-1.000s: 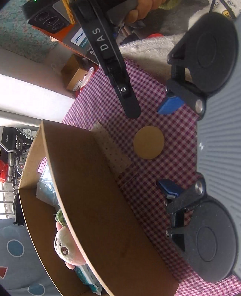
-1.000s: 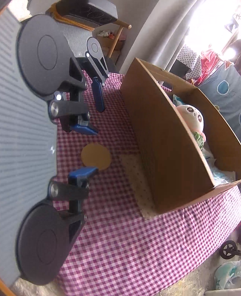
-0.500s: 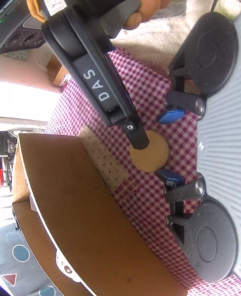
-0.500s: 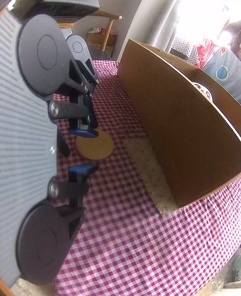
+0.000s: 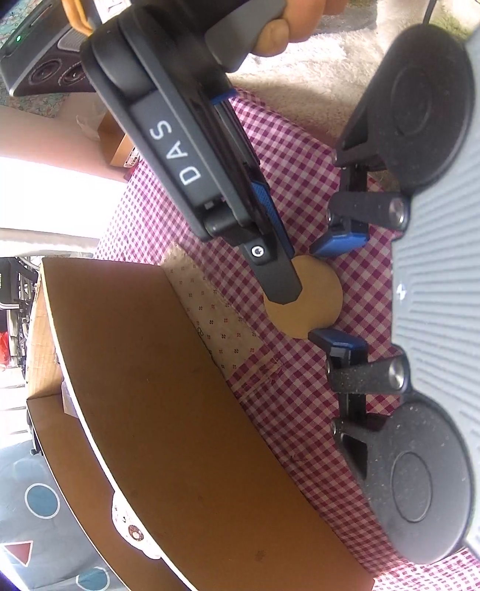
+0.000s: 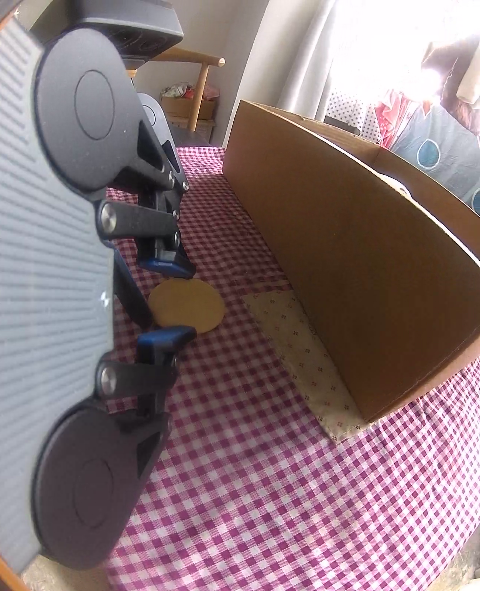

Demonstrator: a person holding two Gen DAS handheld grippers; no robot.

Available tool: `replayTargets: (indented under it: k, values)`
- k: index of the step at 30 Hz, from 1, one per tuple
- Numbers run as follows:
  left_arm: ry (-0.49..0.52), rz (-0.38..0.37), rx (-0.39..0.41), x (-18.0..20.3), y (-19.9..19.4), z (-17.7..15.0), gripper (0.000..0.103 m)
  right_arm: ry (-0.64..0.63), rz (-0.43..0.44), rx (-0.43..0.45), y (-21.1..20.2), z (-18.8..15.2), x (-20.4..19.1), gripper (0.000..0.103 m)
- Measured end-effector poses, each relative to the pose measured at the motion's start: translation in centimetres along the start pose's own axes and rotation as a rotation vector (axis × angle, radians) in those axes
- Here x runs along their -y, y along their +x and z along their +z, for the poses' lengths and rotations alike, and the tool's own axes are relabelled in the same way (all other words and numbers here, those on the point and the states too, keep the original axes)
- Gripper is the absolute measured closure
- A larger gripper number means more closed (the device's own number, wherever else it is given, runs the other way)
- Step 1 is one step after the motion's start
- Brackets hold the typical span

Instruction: Organize soft objects

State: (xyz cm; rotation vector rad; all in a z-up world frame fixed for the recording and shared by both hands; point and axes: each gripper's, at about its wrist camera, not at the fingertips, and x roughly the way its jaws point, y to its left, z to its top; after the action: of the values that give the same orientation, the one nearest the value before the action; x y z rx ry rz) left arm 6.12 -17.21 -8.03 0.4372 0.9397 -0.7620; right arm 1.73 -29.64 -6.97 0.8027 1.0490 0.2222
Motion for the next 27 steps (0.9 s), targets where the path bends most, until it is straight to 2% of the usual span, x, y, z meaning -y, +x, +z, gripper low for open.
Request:
replayTargets:
  k: [3, 7, 11, 16, 27]
  values:
    - [-0.002, -0.005, -0.003, -0.1, 0.0, 0.1, 0.054, 0.021, 0.039, 0.002, -0.3, 0.0, 0.4, 0.074]
    - [-0.008, -0.003, -0.007, -0.2, 0.1, 0.2, 0.054, 0.039, 0.090, 0.002, -0.7, 0.2, 0.7, 0.074]
    - [-0.028, 0.009, 0.003, -0.7, 0.1, 0.2, 0.065, 0.036, 0.119, 0.020, -1.0, 0.3, 0.6, 0.074]
    - [-0.073, -0.022, 0.021, -1.8, -0.1, 0.0, 0.068, 0.059, 0.142, 0.026, -0.8, 0.7, 1.1, 0.075]
    - [-0.085, -0.043, 0.031, -2.4, -0.1, -0.2, 0.070, 0.043, 0.083, 0.042, 0.3, 1.1, 1.4, 0.075]
